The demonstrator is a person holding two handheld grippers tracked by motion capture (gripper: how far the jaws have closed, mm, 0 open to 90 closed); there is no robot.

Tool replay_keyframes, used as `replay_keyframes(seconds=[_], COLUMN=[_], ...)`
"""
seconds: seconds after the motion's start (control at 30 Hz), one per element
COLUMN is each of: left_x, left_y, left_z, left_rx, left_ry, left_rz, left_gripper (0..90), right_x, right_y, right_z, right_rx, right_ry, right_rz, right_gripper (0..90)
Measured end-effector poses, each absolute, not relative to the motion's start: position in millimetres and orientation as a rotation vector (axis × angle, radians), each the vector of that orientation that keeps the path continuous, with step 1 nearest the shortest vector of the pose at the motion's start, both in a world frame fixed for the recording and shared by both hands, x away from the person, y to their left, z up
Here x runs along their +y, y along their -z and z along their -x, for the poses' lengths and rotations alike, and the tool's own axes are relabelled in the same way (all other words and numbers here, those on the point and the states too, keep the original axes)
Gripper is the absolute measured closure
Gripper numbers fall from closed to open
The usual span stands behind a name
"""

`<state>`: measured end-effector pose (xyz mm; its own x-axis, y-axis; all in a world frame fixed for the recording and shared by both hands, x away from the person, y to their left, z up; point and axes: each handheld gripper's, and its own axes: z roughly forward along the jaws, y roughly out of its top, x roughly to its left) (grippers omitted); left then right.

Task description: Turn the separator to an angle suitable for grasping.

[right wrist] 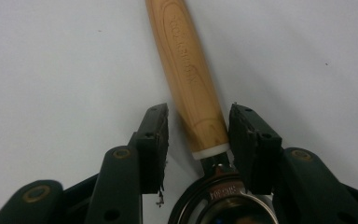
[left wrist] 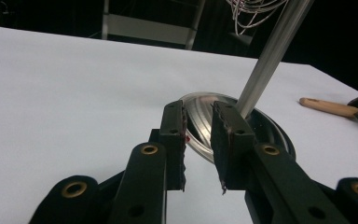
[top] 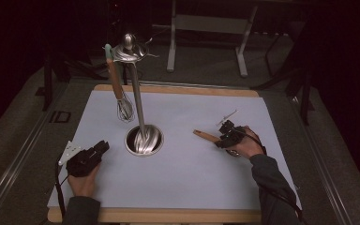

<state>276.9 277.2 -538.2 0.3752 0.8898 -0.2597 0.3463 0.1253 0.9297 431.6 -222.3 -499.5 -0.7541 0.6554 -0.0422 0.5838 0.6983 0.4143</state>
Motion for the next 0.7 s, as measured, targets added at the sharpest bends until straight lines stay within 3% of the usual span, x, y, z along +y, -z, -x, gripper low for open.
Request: replay_keyframes(seconds=[0.13,0.27,0.7], left_x=[277,278,278], left_y=[538,538,538], left_z=[-277,-277,-277], left_rx=[1.188,1.189,1.189], left_ry=[-0.576,-0.578,-0.582], left_rz=[-1.446,-1.443,-1.442], left_gripper=[74.9,74.6,74.2], right_x=[-223,-223,-225], right_y=[496,494,493], right_z=[-429,-426,-437], right_rx=[2.734,2.776,2.899], right_ry=[-0.576,-0.569,-0.556], right_rz=[-1.000,-0.993,-1.023], right_gripper=[58.9,66.1,68.0])
